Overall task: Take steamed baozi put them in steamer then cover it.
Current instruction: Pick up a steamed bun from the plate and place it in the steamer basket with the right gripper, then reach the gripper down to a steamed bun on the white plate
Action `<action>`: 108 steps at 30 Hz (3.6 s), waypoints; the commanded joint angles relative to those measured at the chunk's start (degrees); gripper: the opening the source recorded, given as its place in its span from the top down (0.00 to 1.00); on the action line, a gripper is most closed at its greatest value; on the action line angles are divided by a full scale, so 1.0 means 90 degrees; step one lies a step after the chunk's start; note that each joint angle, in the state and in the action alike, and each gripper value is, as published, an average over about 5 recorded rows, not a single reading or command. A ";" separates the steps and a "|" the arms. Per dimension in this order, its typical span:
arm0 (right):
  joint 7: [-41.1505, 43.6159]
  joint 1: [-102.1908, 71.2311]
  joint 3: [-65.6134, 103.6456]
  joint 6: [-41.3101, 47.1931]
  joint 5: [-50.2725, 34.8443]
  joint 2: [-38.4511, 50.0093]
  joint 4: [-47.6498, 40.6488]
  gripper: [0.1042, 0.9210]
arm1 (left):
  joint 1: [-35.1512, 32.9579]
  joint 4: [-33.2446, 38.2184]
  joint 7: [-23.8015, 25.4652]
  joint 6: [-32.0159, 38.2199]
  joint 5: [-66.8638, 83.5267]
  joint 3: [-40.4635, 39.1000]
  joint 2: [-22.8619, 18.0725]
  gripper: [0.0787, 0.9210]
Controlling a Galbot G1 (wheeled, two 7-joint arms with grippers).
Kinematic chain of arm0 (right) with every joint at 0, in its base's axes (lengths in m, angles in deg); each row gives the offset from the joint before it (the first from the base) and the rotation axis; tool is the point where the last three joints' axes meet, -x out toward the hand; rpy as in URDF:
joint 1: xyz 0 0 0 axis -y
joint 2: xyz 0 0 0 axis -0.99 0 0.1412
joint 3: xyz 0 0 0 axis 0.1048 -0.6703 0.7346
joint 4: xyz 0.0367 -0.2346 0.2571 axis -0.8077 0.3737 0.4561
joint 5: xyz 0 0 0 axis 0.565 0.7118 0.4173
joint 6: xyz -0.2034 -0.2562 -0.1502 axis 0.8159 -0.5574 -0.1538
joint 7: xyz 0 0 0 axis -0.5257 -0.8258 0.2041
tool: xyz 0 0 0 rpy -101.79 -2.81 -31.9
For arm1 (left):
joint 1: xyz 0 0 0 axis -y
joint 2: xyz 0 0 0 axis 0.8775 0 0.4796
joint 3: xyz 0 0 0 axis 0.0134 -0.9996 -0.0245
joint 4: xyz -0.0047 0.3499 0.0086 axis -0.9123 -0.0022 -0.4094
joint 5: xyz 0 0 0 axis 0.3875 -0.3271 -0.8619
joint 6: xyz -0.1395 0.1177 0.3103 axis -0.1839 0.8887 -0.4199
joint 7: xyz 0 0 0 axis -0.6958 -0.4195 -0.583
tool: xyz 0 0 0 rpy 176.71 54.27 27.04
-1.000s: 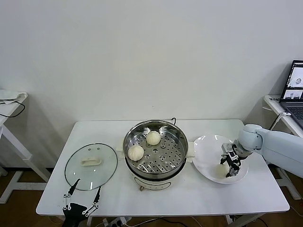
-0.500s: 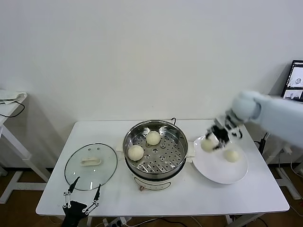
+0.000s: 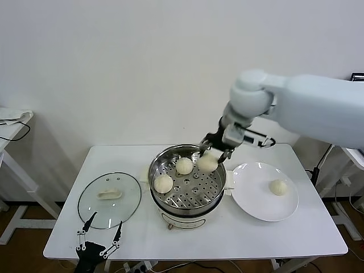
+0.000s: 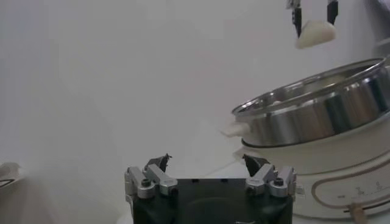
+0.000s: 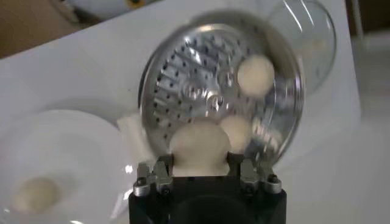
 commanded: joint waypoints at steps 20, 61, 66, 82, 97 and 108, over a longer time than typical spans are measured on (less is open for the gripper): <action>-0.0651 -0.1869 0.0178 -0.1533 0.2209 -0.0902 -0.0674 0.34 | -0.0014 0.0011 -0.0013 0.0061 0.0047 0.0083 -0.0018 0.12; 0.0782 -0.3059 0.1960 0.2716 -0.0682 0.1852 -0.5157 0.12 | -0.0099 0.0006 -0.0051 0.0012 -0.0110 0.0013 0.0004 0.12; 0.0619 -0.3768 0.2421 0.2451 -0.0141 0.1680 -0.5709 0.12 | -0.0151 0.0011 -0.0062 -0.0006 -0.0127 0.0026 -0.0007 0.12; 0.0227 -0.4730 0.2936 0.2287 0.0243 0.1029 -0.6141 0.12 | -0.0212 -0.0034 -0.0071 0.0017 -0.0157 0.0034 -0.0044 0.12; -0.0089 -0.4817 0.3024 0.2280 0.0353 0.0702 -0.6411 0.15 | -0.0193 -0.0085 -0.0072 0.0034 -0.0143 0.0039 -0.0061 0.12; 0.0227 -0.4200 0.2853 0.2443 -0.0039 0.0972 -0.5908 0.41 | -0.0177 -0.0090 -0.0072 0.0034 -0.0143 0.0035 -0.0053 0.12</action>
